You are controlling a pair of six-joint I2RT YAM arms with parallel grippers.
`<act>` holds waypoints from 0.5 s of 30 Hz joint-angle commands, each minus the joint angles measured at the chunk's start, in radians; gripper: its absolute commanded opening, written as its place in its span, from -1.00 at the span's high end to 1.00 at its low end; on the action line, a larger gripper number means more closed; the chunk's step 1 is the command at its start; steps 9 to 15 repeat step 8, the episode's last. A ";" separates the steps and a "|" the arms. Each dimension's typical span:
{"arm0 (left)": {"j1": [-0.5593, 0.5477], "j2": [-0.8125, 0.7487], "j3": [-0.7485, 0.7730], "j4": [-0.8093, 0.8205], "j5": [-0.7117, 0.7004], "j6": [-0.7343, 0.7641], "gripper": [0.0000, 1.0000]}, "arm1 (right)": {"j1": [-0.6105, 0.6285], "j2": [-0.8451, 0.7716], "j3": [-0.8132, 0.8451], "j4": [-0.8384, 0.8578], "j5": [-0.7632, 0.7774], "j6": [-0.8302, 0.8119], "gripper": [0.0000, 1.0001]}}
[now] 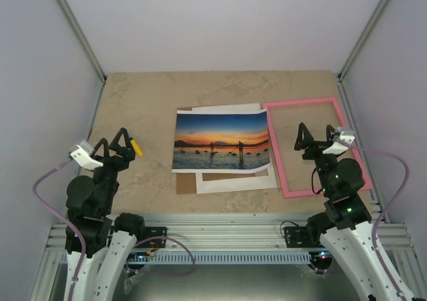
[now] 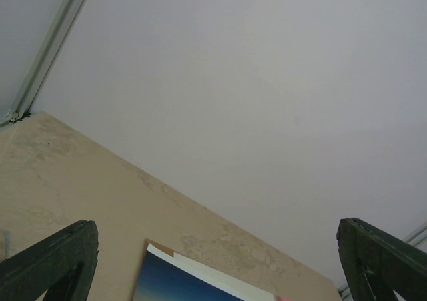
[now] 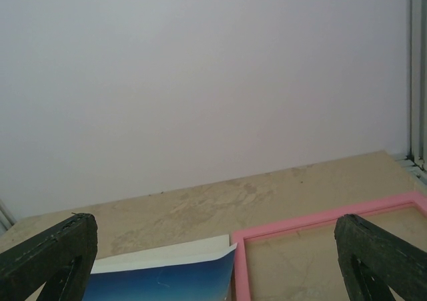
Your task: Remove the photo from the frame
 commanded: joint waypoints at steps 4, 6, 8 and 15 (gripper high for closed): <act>0.013 -0.018 -0.008 -0.005 0.014 0.021 -0.99 | 0.004 -0.014 -0.008 0.029 0.035 0.009 -0.95; 0.013 -0.021 -0.010 -0.003 0.013 0.019 -0.99 | 0.004 -0.013 -0.007 0.024 0.038 0.010 -0.95; 0.013 -0.026 -0.011 -0.003 0.011 0.018 -0.98 | 0.004 -0.015 -0.010 0.025 0.040 0.012 -0.95; 0.013 -0.026 -0.011 -0.003 0.011 0.018 -0.98 | 0.004 -0.015 -0.010 0.025 0.040 0.012 -0.95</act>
